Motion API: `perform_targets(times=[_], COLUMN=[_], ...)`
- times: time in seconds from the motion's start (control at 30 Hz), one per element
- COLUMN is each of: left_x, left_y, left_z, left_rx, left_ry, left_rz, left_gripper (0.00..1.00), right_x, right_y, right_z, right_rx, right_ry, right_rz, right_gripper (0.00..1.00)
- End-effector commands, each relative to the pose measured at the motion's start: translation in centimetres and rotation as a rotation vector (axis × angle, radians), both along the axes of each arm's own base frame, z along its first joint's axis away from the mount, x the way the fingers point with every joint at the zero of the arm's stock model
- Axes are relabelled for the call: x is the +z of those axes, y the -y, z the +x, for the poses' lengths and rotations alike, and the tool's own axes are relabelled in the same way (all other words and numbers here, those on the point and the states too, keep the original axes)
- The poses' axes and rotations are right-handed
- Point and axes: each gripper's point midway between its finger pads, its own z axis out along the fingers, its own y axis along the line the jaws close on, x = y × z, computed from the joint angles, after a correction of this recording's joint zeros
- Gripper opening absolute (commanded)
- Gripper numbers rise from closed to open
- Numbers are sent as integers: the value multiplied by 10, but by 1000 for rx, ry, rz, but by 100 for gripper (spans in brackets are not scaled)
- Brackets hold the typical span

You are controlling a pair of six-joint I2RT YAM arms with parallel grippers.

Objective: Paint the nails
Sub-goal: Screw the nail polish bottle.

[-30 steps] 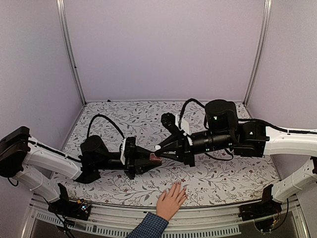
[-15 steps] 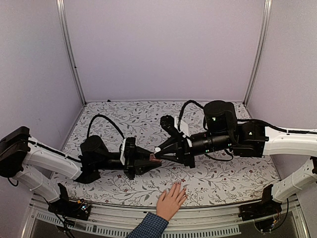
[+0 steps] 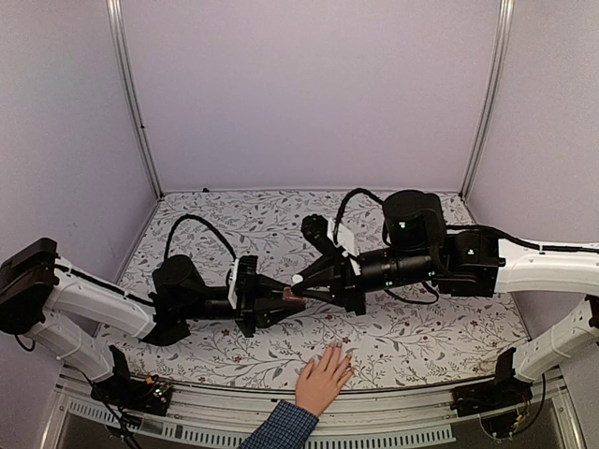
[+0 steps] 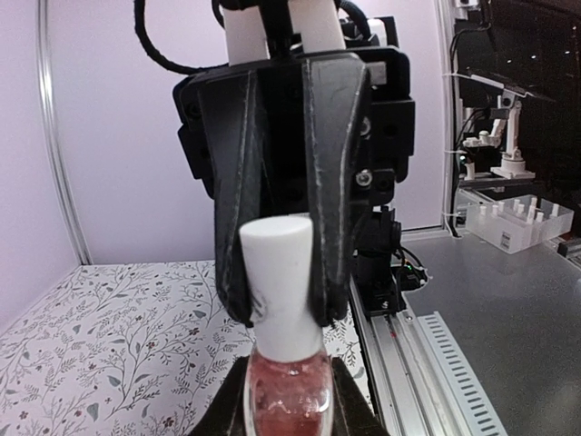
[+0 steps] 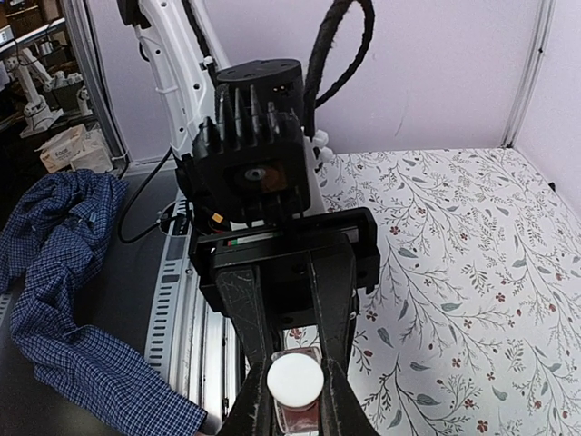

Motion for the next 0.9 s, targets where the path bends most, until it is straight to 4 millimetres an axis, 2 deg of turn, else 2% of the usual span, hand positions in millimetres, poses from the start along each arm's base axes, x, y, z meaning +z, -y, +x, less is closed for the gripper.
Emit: perform_targets(times=[0.0,0.37,0.47,0.57,0.63,0.73,0.87], left_x=[32,42,42,38,35,32,29], left_y=[3,7,8,9,8,7,7], left_z=[4,44,54,55,53,50,46], left_rx=[21,218,262,263,255,243,222], left_ry=[30,-33,-49,-57,-62,-65,-63], left_rz=[-107,-168,-174,-166,-158,-149,-134], left_gripper=[0,0,0,0,0,0,0], right_x=[-29,-47,-48,-46,-42,-35,-23], right_y=[-3,-7,-9,-9,-8,-4,-2], right_z=[19,53,58,58,58,61,58], right_rx=[-120,-330,-367,-368,-365,-389,-366], right_ry=[-35,-112,-143,-144,-135,-110,-91], right_rz=[-58,-88,-87,-82,-76,-61,-35], right_gripper=[1,1,4,9,13,25,46])
